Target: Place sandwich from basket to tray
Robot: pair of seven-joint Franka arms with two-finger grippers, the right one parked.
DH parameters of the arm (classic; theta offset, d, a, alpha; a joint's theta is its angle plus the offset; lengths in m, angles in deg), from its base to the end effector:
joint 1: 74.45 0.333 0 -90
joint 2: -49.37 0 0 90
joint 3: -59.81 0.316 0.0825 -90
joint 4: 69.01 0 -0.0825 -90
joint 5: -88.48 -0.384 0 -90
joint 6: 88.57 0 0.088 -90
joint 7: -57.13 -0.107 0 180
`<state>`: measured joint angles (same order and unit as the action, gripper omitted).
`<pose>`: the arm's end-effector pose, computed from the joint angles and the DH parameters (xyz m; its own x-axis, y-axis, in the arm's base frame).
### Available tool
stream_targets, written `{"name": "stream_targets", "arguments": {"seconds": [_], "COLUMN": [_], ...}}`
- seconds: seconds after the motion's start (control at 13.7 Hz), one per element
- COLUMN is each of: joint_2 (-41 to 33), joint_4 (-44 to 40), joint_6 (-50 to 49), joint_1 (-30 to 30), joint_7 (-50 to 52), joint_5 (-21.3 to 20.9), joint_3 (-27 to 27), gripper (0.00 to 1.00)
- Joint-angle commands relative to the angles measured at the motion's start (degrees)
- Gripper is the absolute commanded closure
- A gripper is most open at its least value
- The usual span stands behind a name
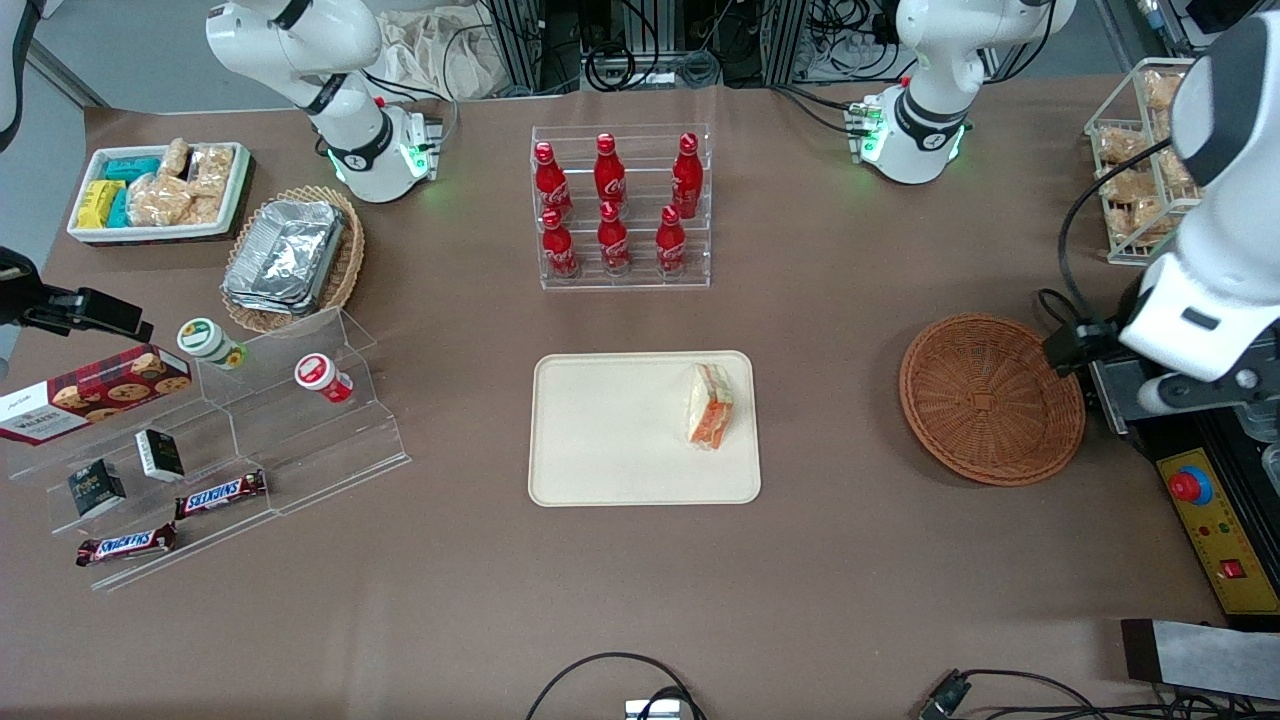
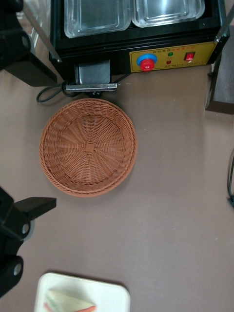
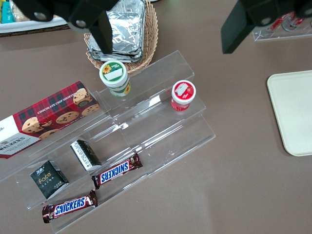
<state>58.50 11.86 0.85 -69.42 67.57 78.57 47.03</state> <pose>0.5999 -0.0514 0.6096 0.9986 0.0495 0.0189 0.0516 -0.9893 -0.1363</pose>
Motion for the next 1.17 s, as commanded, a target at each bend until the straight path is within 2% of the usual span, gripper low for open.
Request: {"name": "stream_targets", "arguments": {"seconds": [0.0,0.15,0.58,1.09], "joint_2": [-6.04,-8.15,-12.99,-13.09], "joint_4": [4.38,4.38,4.38,5.96], "joint_6": [0.75,0.4,-3.28,-3.29], "joint_1": [-0.29,-0.29,-2.13,-2.75], "joint_7": [-10.31,-15.08,-15.62,-14.92], "joint_5": [3.93,6.22,6.23,6.4], "joint_3": [5.12,7.5,7.68,7.6], "gripper": [0.0,0.0,0.0,0.0]}}
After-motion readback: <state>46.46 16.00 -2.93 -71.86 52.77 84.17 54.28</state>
